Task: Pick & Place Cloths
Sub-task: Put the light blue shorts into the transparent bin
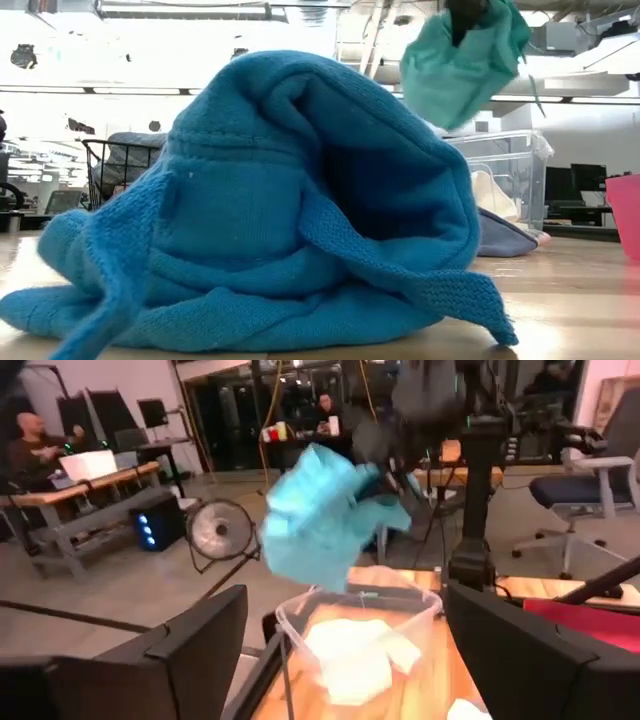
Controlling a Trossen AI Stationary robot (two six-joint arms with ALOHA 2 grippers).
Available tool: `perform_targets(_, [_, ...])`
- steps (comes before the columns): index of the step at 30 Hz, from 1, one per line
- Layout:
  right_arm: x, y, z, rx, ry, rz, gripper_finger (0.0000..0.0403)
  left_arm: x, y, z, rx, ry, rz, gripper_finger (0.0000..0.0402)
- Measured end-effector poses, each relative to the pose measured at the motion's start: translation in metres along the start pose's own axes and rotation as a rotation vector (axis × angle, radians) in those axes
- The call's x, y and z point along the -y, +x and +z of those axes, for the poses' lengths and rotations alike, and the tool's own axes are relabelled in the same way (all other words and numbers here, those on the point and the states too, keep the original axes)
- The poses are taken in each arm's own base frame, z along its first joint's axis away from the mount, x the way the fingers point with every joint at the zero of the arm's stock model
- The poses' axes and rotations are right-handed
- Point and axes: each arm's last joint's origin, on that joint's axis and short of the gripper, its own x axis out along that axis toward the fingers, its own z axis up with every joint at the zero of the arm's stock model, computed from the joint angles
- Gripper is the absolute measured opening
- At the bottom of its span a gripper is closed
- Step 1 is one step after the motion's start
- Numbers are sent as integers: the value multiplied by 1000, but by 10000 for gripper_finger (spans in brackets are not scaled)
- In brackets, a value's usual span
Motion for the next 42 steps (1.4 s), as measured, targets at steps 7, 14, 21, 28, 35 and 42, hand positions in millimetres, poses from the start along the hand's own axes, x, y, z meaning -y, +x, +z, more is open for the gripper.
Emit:
perform_targets(7, [-51, 41, -23, -146, -138, 93, 47, 0, -1, 0, -5, -44, -1, 304])
perform_targets(14, [-76, 78, -27, -157, -122, 389, 47, 1, 0, -6, -42, -40, -4, 301])
perform_targets(21, [-53, 115, -22, -124, 62, 544, 47, 2, 2, -12, -65, -81, -5, 301])
perform_targets(28, [-31, 140, -21, -104, 226, 603, 47, 1, 0, -11, -59, -86, -5, 301])
perform_targets(35, [-56, 167, -11, -155, 203, 658, 47, 1, -1, -11, -53, -87, -4, 301])
perform_targets(42, [-89, 203, -8, -251, 120, 682, 47, 1, -1, -11, -55, -86, -4, 300])
